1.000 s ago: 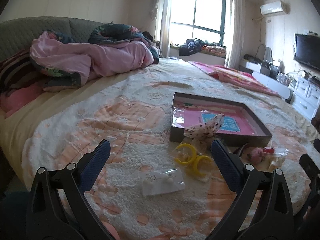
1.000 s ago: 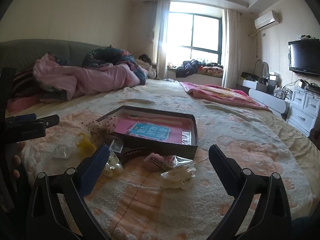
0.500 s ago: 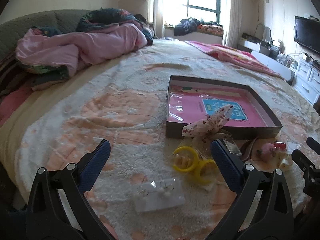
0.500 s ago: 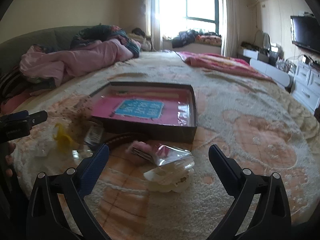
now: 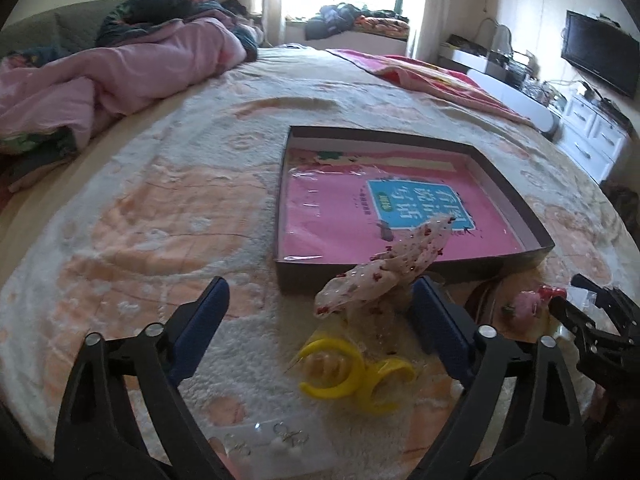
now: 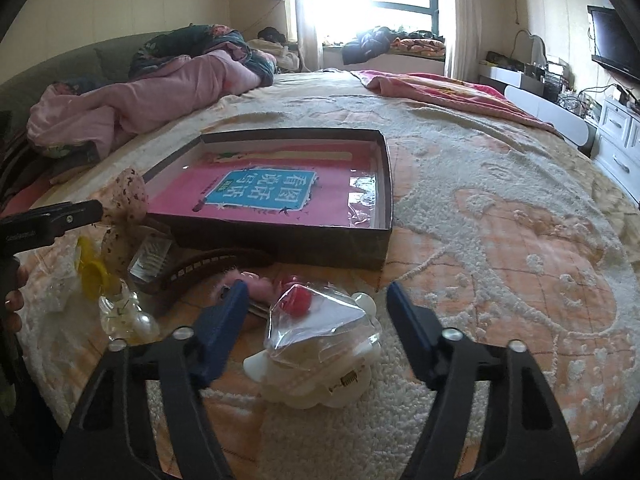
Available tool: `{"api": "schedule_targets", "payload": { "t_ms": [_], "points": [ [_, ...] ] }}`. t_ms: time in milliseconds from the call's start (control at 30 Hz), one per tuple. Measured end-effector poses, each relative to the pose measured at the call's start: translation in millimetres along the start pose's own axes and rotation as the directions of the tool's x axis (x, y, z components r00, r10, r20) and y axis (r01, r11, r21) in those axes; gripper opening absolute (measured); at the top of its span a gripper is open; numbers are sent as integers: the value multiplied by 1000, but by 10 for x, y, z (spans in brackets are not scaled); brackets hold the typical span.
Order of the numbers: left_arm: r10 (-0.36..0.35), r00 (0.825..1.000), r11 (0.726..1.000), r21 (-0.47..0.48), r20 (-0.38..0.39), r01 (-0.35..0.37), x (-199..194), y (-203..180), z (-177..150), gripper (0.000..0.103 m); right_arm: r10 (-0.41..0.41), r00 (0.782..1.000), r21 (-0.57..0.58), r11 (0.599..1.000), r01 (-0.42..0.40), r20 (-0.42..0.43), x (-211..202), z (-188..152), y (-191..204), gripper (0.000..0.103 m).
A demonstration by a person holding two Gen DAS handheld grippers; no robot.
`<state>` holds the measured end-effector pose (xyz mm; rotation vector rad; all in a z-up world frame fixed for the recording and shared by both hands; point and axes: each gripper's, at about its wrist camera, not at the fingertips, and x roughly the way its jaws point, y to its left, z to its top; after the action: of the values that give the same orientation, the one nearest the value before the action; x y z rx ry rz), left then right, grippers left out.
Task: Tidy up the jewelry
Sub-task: 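Grasp the polka-dot hair bow with the left tool while the right grasps the red-earring bag, then carry the bow and earring bag into the pink tray, opening the right tool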
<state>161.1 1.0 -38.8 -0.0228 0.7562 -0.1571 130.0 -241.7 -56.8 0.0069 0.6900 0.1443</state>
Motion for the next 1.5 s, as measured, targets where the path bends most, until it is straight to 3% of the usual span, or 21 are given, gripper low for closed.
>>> {"api": "schedule_targets", "payload": {
  "t_ms": [67, 133, 233, 300, 367, 467, 900, 1133, 1500],
  "points": [
    [-14, 1000, 1000, 11, 0, 14, 17, -39, 1, 73, 5, 1000, -4, 1000, -5, 12, -5, 5, -6, 46],
    [-34, 999, 999, 19, -5, 34, 38, -62, 5, 67, 13, 1000, -2, 1000, -13, 19, -8, 13, -22, 38],
    [-49, 999, 998, 33, -19, 50, 95, -83, 36, 49, 25, 999, 5, 1000, -25, 24, -29, 22, -46, 37],
    [-66, 997, 997, 34, -29, 67, 112, -96, 30, 28, 29, 999, 8, 1000, -30, 34, -59, 25, -55, 36],
    [-92, 995, 995, 32, -25, 93, 86, -87, 14, 15, 36, 998, 12, 999, -36, 49, -96, 34, -60, 35],
    [-114, 993, 992, 44, -7, 114, 36, -123, 25, 1, 45, 996, 19, 999, -46, 71, -150, 54, -78, 35],
    [-197, 969, 979, 86, 150, 186, -337, -454, 403, 0, 27, 989, 54, 998, -35, 143, -405, 134, -226, 35],
    [-168, 974, 986, 48, 152, 162, -159, -444, 597, 0, 23, 984, 44, 999, -31, 178, -404, 350, -245, 35],
    [-89, 990, 996, -4, 108, 90, 211, -236, 595, 0, 31, 980, 22, 999, -36, 197, -100, 765, -205, 35]
  ]
}}
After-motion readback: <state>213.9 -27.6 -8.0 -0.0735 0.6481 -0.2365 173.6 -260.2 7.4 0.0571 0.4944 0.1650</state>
